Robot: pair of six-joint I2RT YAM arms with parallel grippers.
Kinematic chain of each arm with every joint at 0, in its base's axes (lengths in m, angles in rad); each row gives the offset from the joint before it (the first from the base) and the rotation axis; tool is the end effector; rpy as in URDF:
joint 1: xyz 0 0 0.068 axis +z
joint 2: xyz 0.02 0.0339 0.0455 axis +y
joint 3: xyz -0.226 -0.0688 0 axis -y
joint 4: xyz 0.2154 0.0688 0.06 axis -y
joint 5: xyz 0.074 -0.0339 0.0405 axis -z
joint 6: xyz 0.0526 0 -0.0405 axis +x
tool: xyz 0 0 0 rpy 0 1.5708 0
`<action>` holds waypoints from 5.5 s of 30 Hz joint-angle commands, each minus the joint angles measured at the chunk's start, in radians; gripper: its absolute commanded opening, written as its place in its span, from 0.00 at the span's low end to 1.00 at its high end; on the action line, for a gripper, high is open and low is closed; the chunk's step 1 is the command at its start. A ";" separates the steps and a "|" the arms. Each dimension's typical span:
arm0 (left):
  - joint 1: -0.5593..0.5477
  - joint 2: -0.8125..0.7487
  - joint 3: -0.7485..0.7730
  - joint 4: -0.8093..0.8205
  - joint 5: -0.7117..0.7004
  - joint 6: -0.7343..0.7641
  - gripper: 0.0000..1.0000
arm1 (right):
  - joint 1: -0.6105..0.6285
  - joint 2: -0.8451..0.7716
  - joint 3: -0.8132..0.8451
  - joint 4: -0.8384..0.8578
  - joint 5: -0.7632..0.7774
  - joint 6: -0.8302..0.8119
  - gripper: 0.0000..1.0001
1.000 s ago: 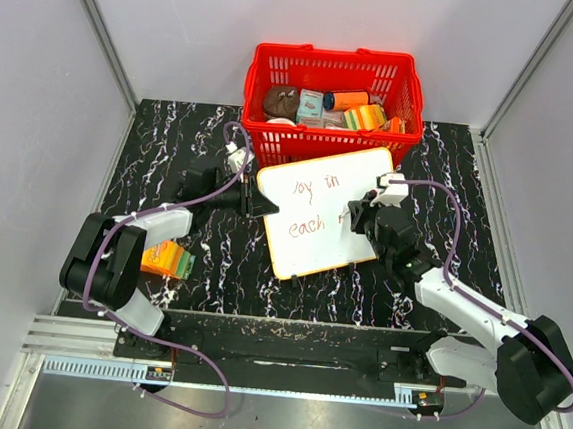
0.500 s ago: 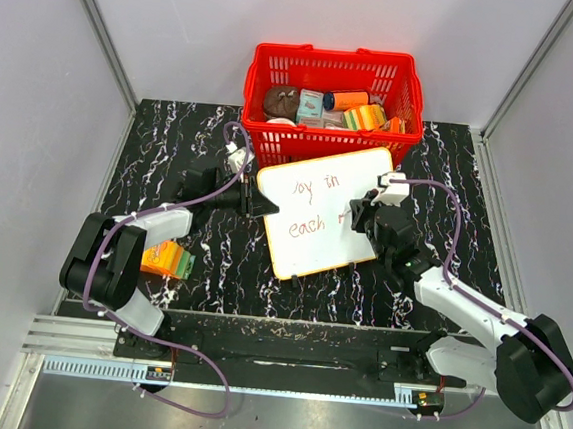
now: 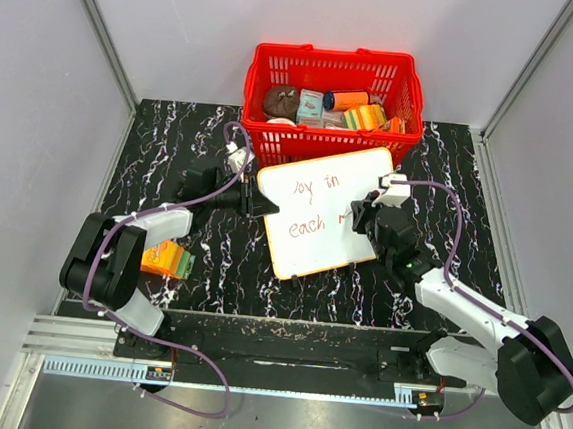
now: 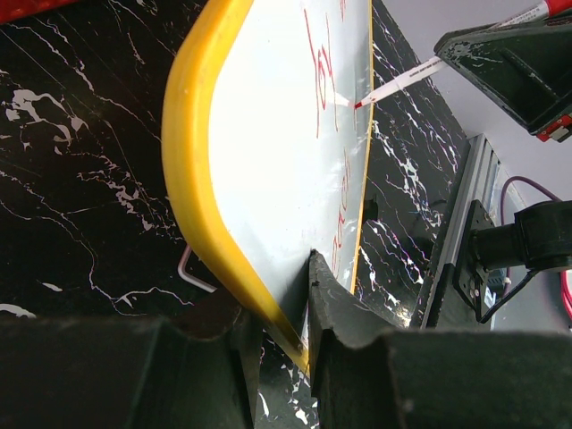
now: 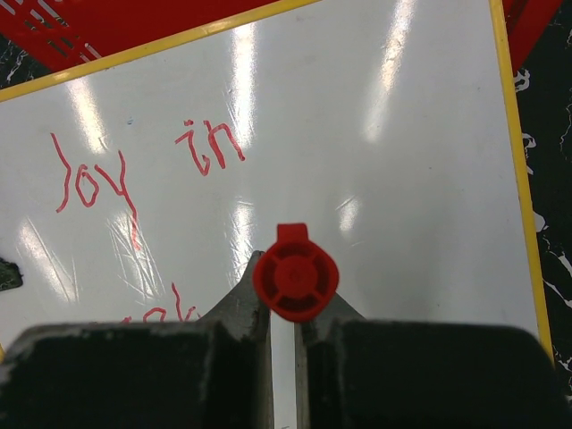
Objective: Write a sentence on the whiteboard
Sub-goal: Write on the whiteboard with the whiteboard.
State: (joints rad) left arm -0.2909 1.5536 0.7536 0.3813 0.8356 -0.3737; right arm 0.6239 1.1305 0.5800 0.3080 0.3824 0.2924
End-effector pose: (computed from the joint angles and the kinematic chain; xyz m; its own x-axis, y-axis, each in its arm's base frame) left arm 0.2849 -0.1260 0.1823 -0.6698 -0.0551 -0.7405 0.6413 0.4598 -0.6143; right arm 0.2207 0.1347 0.2269 -0.2581 0.1437 -0.9554 -0.1813 0.9641 0.1940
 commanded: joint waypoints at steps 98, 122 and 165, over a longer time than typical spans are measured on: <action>-0.034 0.039 0.001 -0.073 -0.138 0.197 0.00 | -0.050 -0.100 0.044 -0.073 0.015 0.033 0.00; -0.034 0.039 0.001 -0.076 -0.139 0.200 0.00 | -0.102 -0.038 0.043 -0.010 0.012 0.047 0.00; -0.037 0.042 0.004 -0.076 -0.139 0.200 0.00 | -0.104 -0.060 -0.023 -0.076 -0.016 0.068 0.00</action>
State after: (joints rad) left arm -0.3027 1.5551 0.7643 0.3637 0.8299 -0.3588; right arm 0.5243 1.0622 0.5373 0.2379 0.3237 0.3649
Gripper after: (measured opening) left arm 0.245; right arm 0.099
